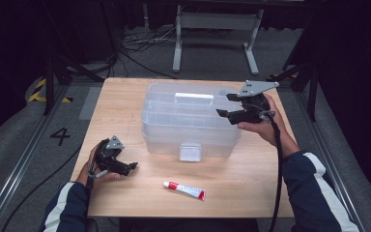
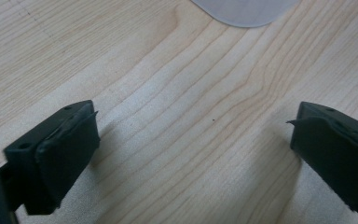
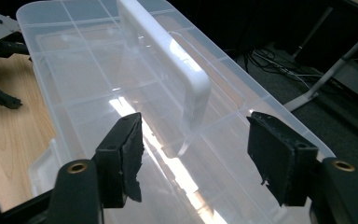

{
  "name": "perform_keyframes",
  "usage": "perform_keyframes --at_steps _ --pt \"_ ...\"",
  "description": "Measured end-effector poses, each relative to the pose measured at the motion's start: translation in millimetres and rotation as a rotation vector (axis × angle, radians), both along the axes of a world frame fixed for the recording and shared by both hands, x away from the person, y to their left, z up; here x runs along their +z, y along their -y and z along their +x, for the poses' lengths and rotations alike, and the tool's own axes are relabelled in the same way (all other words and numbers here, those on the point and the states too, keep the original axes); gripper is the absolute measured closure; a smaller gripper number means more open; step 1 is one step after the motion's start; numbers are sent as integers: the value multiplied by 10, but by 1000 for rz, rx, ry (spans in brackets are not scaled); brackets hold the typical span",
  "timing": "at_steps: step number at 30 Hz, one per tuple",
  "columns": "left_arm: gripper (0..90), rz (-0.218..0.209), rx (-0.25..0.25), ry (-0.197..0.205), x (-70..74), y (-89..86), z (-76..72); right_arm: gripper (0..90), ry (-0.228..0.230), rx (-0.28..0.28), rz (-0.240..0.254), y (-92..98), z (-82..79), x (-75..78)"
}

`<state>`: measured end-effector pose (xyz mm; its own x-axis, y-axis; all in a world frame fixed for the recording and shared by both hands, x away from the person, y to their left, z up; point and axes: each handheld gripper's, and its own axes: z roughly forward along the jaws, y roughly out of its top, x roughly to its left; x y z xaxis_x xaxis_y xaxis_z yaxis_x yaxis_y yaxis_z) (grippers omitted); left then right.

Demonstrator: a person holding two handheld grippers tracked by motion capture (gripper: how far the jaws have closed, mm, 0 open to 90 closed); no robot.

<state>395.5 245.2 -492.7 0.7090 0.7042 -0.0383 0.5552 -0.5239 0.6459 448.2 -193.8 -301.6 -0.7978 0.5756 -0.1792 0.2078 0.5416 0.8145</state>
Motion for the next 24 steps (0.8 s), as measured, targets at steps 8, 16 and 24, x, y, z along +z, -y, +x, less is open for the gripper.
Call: perform_keyframes --at_steps 8,16,24 --pt "149 -47 -20 -6 96 70 96 400 -31 17 -82 -258 168 -37" --pt "156 -110 -69 83 323 280 206 524 -49 14 -142 -462 263 -44" --pt "156 -200 -119 124 426 414 295 676 -40 -25 -155 -502 310 -47"
